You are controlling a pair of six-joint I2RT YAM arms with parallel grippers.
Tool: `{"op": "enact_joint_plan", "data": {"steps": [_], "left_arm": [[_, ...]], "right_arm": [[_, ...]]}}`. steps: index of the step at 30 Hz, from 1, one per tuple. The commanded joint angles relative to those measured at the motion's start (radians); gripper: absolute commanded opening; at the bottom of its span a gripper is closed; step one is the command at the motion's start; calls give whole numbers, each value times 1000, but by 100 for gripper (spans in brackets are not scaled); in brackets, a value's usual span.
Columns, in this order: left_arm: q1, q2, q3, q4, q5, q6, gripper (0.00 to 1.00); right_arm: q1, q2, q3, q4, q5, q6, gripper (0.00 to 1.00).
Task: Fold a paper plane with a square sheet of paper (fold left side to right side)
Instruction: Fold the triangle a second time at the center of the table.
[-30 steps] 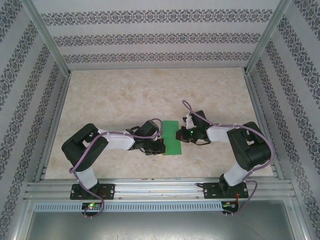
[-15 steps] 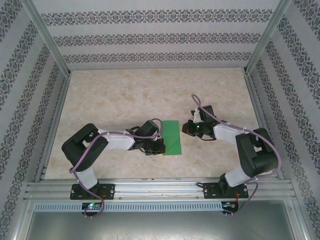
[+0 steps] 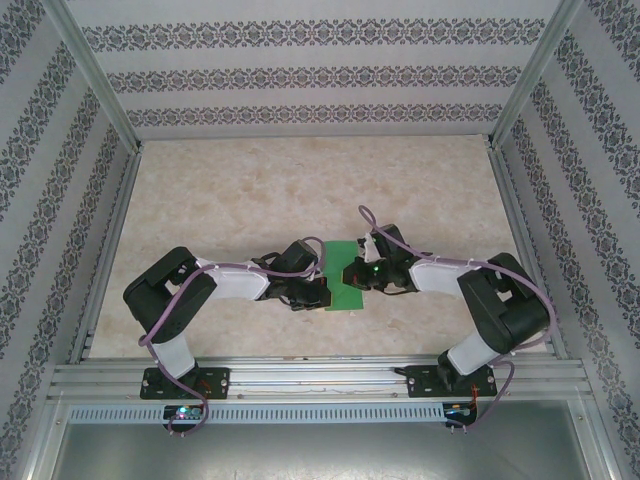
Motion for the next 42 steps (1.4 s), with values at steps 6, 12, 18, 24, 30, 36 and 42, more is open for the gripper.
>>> {"op": "enact_joint_plan", "data": {"steps": [6, 12, 18, 24, 30, 36, 42], "left_arm": [[-14, 6, 24, -167, -19, 12, 0], [-14, -21, 88, -190, 5, 25, 0], [-14, 12, 148, -175, 31, 37, 0], [-10, 77, 204, -189, 22, 67, 0], [-4, 111, 246, -204, -7, 91, 0], [3, 129, 235, -197, -13, 95, 0], [2, 141, 168, -153, 4, 76, 0]], "right_arm": [[-24, 77, 1, -66, 48, -2, 0], [-21, 95, -27, -61, 12, 6, 0], [-19, 104, -34, -49, 1, 16, 0], [-18, 109, -35, -47, 3, 13, 0], [-13, 121, -38, -40, 6, 13, 0], [-11, 123, -43, -42, 14, 13, 0], [-11, 132, -34, -59, 21, 2, 0]]}}
